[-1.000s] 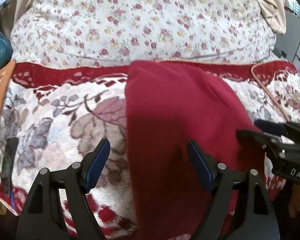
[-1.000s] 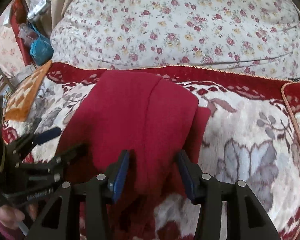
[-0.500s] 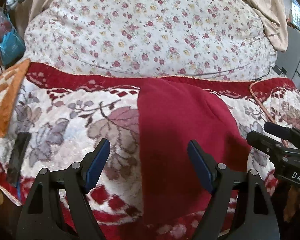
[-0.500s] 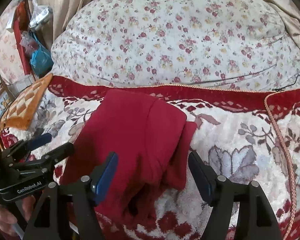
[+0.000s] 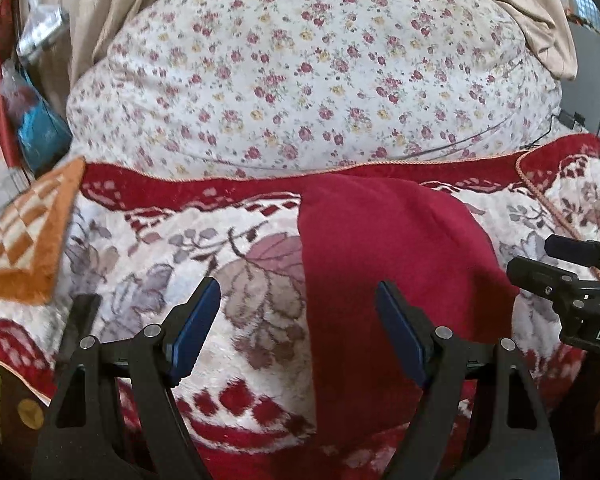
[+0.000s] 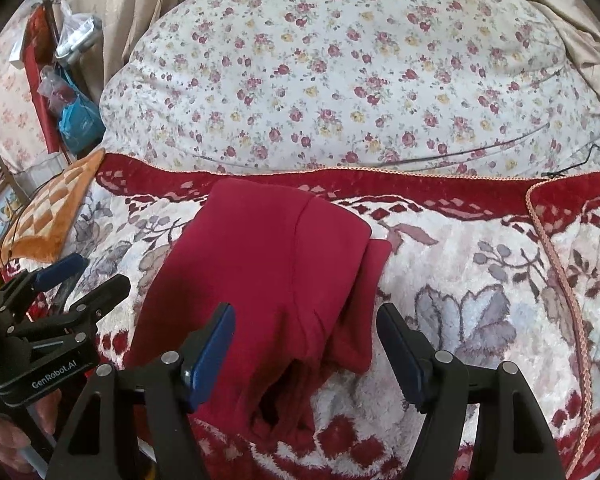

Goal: Fold small clothes

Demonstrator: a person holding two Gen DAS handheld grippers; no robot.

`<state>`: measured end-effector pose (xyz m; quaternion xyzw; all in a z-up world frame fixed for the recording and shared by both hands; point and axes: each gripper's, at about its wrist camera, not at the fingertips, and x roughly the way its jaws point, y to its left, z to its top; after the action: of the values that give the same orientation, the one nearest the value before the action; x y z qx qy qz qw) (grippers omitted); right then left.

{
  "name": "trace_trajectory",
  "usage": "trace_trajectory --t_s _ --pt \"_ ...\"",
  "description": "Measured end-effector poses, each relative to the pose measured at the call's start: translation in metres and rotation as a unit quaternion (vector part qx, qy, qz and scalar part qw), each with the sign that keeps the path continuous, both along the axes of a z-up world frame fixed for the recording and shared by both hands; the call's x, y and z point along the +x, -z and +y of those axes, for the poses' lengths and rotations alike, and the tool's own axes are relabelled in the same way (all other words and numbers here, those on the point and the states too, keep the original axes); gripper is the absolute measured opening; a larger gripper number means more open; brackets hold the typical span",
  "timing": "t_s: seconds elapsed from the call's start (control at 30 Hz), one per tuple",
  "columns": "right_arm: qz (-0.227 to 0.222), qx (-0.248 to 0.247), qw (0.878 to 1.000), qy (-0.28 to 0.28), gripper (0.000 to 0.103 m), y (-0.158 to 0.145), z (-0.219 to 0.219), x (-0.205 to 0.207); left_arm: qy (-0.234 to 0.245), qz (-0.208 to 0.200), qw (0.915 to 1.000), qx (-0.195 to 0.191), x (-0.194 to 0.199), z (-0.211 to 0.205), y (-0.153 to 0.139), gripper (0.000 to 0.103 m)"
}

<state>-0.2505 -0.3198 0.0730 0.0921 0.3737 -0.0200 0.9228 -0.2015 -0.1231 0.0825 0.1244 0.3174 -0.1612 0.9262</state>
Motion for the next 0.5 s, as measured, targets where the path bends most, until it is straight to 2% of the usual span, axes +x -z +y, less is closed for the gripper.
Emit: trace_trajectory --t_s 0.07,0.5 --pt "0.003 0.001 1.000 0.000 0.071 0.0013 -0.0006 0.0000 -0.004 -0.010 0.9999 0.006 -0.0019 -0.0003 -0.0018 0.080" --pt "0.009 0.006 1.000 0.001 0.071 0.0047 0.0008 0.0009 -0.002 0.005 1.0000 0.005 0.0015 -0.0023 0.0008 0.080"
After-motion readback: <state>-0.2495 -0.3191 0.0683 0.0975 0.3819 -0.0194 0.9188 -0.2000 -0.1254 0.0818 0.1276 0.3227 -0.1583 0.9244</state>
